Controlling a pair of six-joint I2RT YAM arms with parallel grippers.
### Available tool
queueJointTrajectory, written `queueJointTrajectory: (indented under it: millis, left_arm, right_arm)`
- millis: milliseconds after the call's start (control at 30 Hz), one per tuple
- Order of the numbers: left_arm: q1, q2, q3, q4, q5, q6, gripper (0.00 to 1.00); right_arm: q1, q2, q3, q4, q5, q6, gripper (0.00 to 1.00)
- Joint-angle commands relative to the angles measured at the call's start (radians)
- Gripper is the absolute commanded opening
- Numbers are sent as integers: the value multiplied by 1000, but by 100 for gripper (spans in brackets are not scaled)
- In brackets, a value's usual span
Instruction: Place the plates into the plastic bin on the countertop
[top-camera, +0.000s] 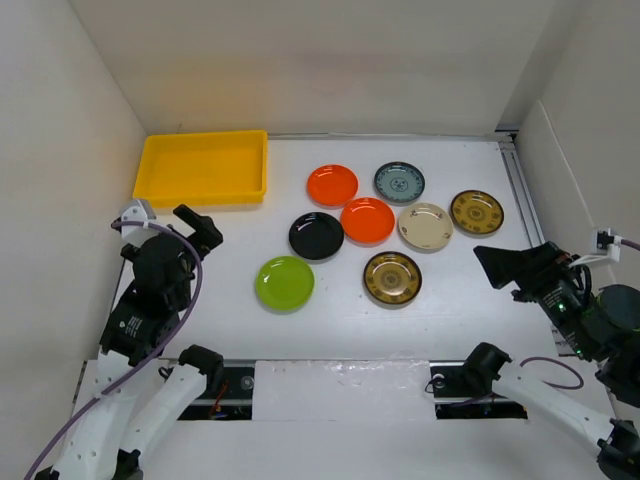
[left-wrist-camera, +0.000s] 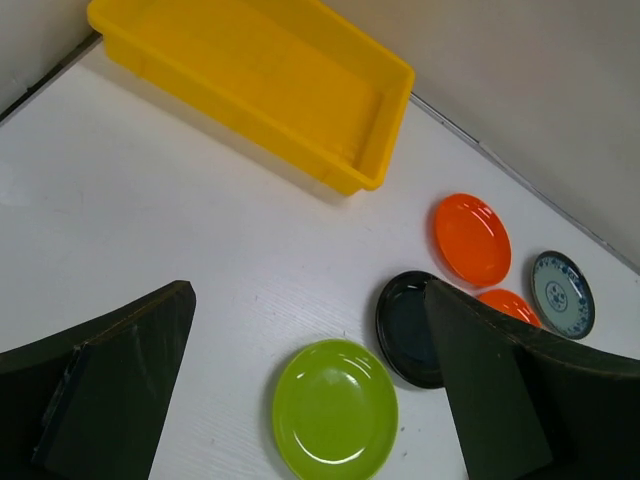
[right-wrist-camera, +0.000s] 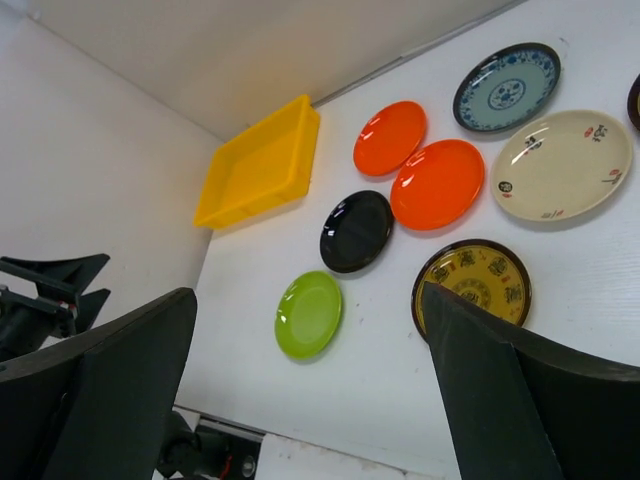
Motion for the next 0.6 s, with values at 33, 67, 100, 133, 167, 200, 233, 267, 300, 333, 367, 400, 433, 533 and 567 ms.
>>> queueJointTrajectory:
  millis: [33,67,100,133,167,200,233,267,300,333,367,400,433,533,567]
  left_arm:
    - [-1,10,26,-23,65,-45,100]
    - [-1,10,35,-36,97,-62,100]
    - [-1,10,35,-45,132,-82,100]
    - [-1,10,35,-45,168,-132,100]
    - [-1,10,0,-45,245,-152,100]
    - [-1,10,-24,-24,292,-163,100]
    - [-1,23,-52,17,339,-163,100]
    - [-1,42,-81,32,413,-197,100]
    - [-1,65,-144,47,454,-214,100]
    - [-1,117,-182,76,511,-214,100]
    - [-1,143,-224,151,568,-231,100]
    - [-12,166,-297,182,623,-250,100]
    - [-28,200,-331,215,637,-298,100]
    - [-59,221,-434,278,622,-378,100]
    - [-59,221,-460,298,622,-390,100]
  right_arm:
    - [9,53,16,-19,24,-9,100]
    - [9,53,25,-19,24,-9,100]
    - [9,65,25,-10,24,-9,100]
    - [9,75,25,-10,24,-9,100]
    - [9,75,15,7,12,-20,100]
    - [9,75,-1,30,3,-20,100]
    - [9,85,-1,41,-8,-20,100]
    - [9,85,-16,50,-8,-20,100]
    - [9,98,-16,59,-20,-20,100]
    - [9,98,-31,70,-31,-20,100]
    - [9,114,-44,70,-40,-20,100]
    - [9,128,-44,81,-60,-20,100]
    - [9,128,-56,93,-69,-20,100]
    - [9,128,-94,136,-123,-20,100]
    - [9,128,-114,145,-138,-20,100]
